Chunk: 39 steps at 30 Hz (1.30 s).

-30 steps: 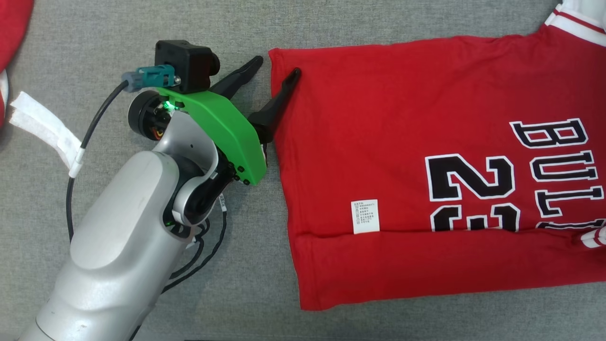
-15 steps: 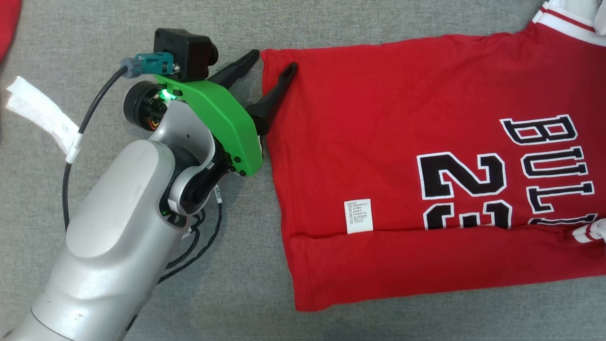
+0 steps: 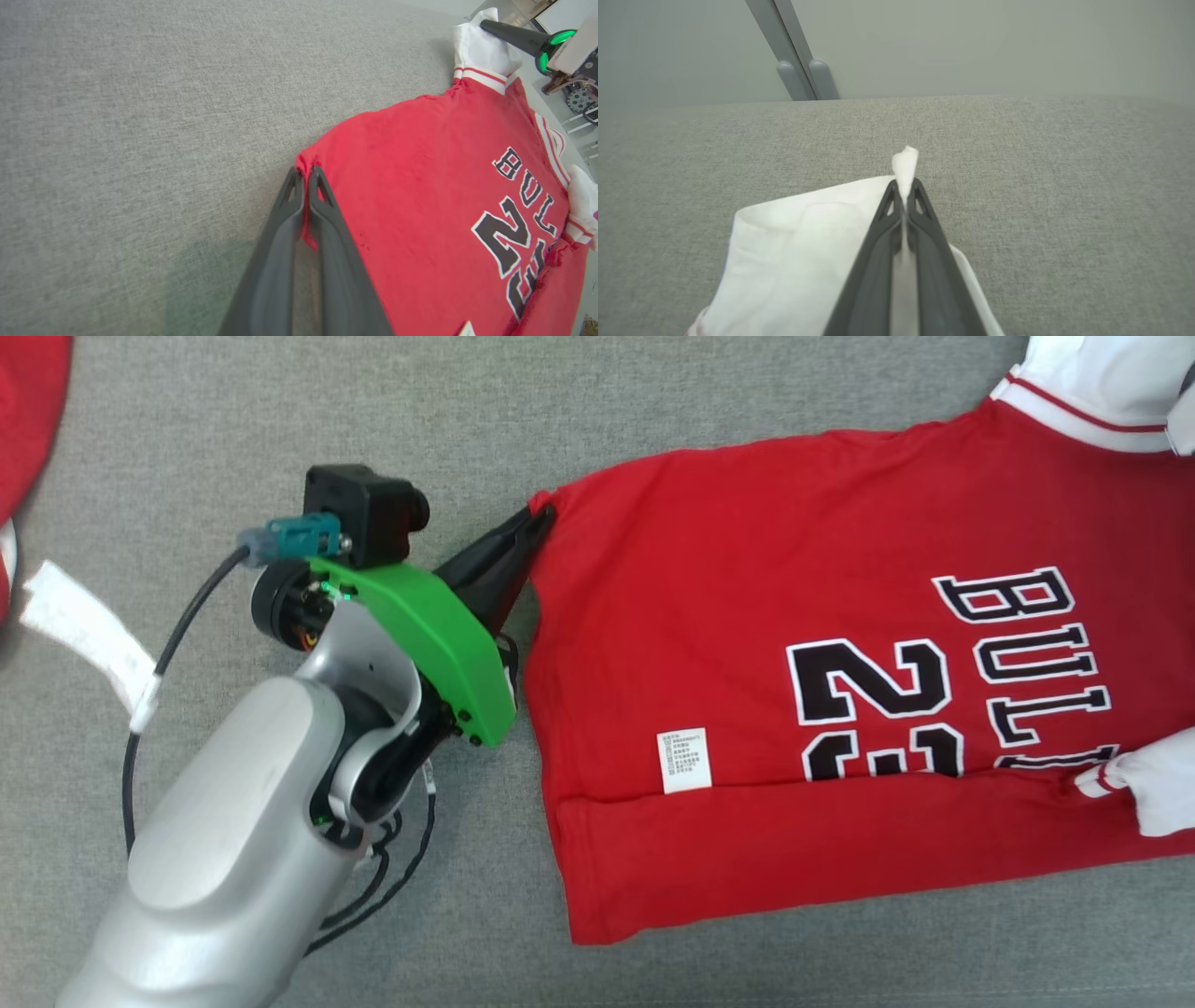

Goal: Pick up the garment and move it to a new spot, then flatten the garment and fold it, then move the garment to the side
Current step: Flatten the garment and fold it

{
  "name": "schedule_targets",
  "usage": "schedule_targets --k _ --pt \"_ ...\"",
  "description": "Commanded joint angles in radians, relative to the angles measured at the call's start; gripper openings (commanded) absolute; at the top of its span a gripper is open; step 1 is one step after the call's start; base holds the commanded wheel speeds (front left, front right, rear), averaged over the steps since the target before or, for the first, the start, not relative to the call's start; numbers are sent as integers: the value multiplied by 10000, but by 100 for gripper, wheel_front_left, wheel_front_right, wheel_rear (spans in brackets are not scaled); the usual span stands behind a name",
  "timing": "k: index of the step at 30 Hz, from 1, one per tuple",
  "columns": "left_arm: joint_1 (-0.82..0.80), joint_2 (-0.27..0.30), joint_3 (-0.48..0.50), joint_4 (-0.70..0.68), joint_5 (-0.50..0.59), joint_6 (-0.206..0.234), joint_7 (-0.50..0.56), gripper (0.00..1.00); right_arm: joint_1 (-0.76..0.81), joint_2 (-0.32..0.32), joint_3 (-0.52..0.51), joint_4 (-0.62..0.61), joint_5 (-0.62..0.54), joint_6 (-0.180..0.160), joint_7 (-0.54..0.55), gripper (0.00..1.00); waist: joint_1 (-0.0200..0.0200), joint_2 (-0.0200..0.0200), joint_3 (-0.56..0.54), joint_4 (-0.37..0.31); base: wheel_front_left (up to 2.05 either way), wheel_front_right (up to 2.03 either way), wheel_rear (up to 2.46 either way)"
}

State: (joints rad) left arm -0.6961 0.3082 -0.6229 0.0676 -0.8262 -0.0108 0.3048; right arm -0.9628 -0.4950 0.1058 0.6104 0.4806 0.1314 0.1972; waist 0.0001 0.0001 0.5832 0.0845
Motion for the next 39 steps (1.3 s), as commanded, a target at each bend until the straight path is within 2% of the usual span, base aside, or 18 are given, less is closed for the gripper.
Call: schedule_targets --k 1,5,10,15,21,22,23,24,28,33,35,39 --pt "294 153 20 -272 -38 86 -108 0 416 -144 -39 -307 226 -14 -206 0 -1 -1 -456 -273 0 0 0" --pt "1063 428 -27 -1235 -68 301 -172 0 1708 -469 -256 -1372 951 -14 -509 0 -1 -1 -1096 -526 0 0 0" --pt "2140 763 -149 -2237 -84 649 -168 0 3715 -563 -814 -2562 1430 -14 -586 0 -1 -1 -1765 -795 0 0 0" --pt "3299 1114 -119 -2981 -212 1047 -323 0 5551 -108 -1724 -3549 1706 -14 -464 0 -1 -1 -2172 -1064 0 0 0" --pt "4255 1322 -185 -3316 -187 1436 -500 0 6632 495 -2090 -3983 1458 -14 -42 0 -1 -1 -2238 -1323 0 0 0" --pt "4324 1320 -186 -3253 -122 1492 -556 10 6701 585 -2072 -3966 1407 -14 19 0 -1 -1 -2235 -1342 0 0 0" --pt "4399 1322 -175 -3154 -29 1585 -633 42 6749 687 -2034 -3936 1301 -14 45 18 -1 -1 -2226 -1366 0 0 0" --pt "4451 1291 -179 -3041 21 1632 -725 100 6780 760 -2010 -3875 1152 -14 41 100 -1 -1 -2224 -1380 0 0 0" --pt "4581 1346 -131 -2533 443 1850 -1178 100 6994 937 -1878 -3675 926 -14 255 100 -1 -1 -2266 -1352 0 0 0" --pt "5100 1263 66 -2370 435 2041 -1839 100 7335 717 -2205 -4060 1154 -14 600 100 -1 -1 -2354 -1275 0 0 0" --pt "5288 1315 292 -2374 730 2251 -2437 100 7322 681 -2559 -4229 1220 -14 642 100 -1 -1 -2366 -1283 0 0 0" --pt "5763 1042 400 -2361 1217 2438 -3733 100 7071 677 -2999 -4072 936 -11 948 100 -1 -1 -2336 -1275 0 0 0"
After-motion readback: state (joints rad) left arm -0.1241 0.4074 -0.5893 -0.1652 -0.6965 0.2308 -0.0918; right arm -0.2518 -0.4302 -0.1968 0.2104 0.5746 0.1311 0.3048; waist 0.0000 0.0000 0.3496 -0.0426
